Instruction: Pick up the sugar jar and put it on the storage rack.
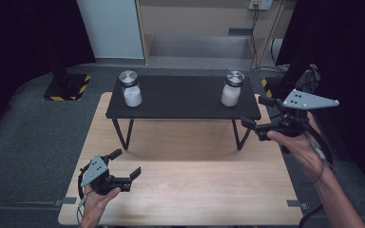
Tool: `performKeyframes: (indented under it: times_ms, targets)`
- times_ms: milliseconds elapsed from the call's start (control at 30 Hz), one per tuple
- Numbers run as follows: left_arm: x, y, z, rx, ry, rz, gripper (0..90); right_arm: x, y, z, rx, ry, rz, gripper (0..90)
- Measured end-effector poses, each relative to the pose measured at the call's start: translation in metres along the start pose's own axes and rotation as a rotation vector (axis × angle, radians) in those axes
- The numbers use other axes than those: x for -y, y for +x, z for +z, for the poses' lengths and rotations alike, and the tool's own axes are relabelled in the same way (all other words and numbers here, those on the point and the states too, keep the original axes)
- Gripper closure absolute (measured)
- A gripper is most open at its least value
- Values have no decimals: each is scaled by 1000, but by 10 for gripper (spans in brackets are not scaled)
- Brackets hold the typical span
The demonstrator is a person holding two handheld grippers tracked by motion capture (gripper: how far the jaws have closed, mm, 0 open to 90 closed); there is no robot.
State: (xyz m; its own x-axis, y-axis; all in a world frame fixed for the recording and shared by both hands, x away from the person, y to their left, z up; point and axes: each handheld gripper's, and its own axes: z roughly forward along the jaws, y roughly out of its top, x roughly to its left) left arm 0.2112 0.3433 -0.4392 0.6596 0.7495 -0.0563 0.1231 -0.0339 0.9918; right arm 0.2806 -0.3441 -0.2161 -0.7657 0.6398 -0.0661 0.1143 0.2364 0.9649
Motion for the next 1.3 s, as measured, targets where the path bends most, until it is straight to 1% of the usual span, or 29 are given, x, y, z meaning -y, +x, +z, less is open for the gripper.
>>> performKeyframes:
  times_ms: [33, 100, 233, 333, 467, 567, 867, 1000, 1133, 1233, 1300]
  targets:
    - [0, 0, 0, 0, 0, -1, 0, 6, 4, -1, -8, -8, -3, 82]
    - [0, 0, 0, 2, 0, 1, 0, 12, 9, -1, -13, -13, -4, 82]
    - [0, 0, 0, 3, 1, 2, 0, 24, 15, -1, -31, -12, -1, 81]
    - [0, 0, 0, 4, 0, 4, 0, 34, 15, -1, -56, -15, 2, 80]
    - [0, 0, 0, 5, 1, 2, 0, 45, 17, 0, -61, -13, -4, 76]
    - [0, 0, 1, 4, 2, 3, 0, 54, 18, 2, -65, -7, 0, 76]
    - [-1, -1, 1, 8, 5, 10, 0, 90, 26, 15, -57, -2, 21, 74]
    - [0, -1, 1, 8, 6, 10, 0, 104, 31, 20, -53, -1, 23, 75]
    - [-1, -1, 1, 9, 6, 11, 0, 116, 40, 24, -28, 10, 0, 75]
    - [-1, -1, 1, 10, 7, 12, 0, 128, 44, 24, -8, 5, 7, 75]
    - [-1, -1, 1, 10, 7, 13, 0, 136, 45, 24, -1, 3, 23, 75]
